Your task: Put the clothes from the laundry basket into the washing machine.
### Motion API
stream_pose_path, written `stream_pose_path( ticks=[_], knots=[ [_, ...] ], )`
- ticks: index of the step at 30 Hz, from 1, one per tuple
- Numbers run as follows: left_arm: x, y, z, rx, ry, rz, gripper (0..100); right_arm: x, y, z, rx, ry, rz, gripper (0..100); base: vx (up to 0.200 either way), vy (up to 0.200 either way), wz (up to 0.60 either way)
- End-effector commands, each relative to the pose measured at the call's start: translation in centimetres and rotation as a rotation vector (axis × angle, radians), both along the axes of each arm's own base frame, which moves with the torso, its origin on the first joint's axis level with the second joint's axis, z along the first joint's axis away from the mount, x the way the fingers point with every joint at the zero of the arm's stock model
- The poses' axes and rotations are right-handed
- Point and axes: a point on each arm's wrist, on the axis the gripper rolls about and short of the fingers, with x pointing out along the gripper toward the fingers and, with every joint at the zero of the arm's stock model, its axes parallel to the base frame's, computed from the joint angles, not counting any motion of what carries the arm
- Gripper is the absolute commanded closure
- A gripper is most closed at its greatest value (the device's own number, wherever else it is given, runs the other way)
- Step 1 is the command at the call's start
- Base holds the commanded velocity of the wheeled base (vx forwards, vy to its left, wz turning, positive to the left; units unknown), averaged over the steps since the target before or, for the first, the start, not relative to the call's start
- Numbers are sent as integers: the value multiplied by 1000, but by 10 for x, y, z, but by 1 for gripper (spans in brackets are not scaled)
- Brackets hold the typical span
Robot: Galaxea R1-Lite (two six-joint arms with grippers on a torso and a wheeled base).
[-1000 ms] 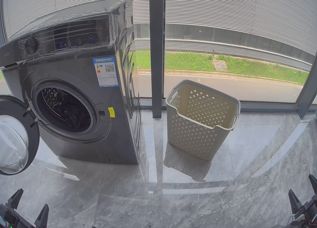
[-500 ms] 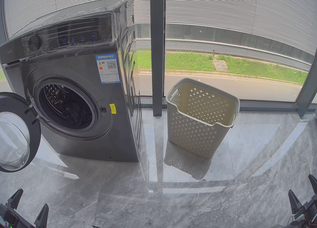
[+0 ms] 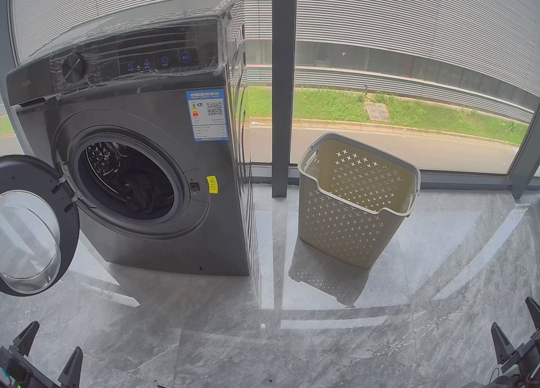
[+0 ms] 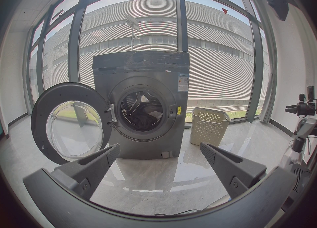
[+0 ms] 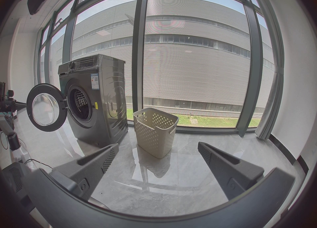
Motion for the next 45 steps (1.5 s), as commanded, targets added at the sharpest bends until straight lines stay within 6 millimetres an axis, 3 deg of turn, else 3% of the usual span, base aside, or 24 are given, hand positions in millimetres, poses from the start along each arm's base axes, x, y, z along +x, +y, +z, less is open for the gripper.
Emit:
stream_pose_path(
  ticks=[1, 45],
  knots=[
    [1, 0, -5, 0, 17, 0, 0, 0, 0, 0, 0, 1, 1, 0, 0, 200, 0],
    [1, 0, -5, 2, 19, 0, 0, 0, 0, 0, 3, 1, 0, 0, 0, 200, 0]
  ],
)
